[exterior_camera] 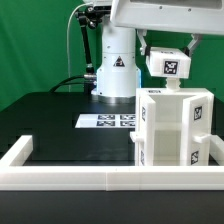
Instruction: Assemble cabinet
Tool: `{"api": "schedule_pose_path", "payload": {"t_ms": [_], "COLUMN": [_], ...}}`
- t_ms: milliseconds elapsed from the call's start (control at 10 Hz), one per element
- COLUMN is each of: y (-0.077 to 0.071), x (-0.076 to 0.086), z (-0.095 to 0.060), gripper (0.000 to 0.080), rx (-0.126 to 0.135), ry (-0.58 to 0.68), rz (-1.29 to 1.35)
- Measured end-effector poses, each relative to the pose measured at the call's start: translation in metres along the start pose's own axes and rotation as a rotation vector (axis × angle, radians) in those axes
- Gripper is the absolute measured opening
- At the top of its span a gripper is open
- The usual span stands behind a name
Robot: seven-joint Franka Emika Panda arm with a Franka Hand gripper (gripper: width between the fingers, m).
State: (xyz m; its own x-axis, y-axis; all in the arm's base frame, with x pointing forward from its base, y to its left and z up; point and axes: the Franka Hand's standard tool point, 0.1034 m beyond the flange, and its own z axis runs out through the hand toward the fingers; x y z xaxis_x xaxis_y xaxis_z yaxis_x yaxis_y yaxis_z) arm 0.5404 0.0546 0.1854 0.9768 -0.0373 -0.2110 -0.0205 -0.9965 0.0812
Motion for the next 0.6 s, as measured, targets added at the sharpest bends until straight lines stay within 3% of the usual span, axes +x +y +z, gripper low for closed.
{"api": "schedule_pose_path", "payload": {"t_ms": [600], "y": [-0.0039], "x": [-0.0005], "z": [0.0109], "gripper": [0.0561], "rx": [-0.002], "ry": [0.014], "rz": [-0.015]}}
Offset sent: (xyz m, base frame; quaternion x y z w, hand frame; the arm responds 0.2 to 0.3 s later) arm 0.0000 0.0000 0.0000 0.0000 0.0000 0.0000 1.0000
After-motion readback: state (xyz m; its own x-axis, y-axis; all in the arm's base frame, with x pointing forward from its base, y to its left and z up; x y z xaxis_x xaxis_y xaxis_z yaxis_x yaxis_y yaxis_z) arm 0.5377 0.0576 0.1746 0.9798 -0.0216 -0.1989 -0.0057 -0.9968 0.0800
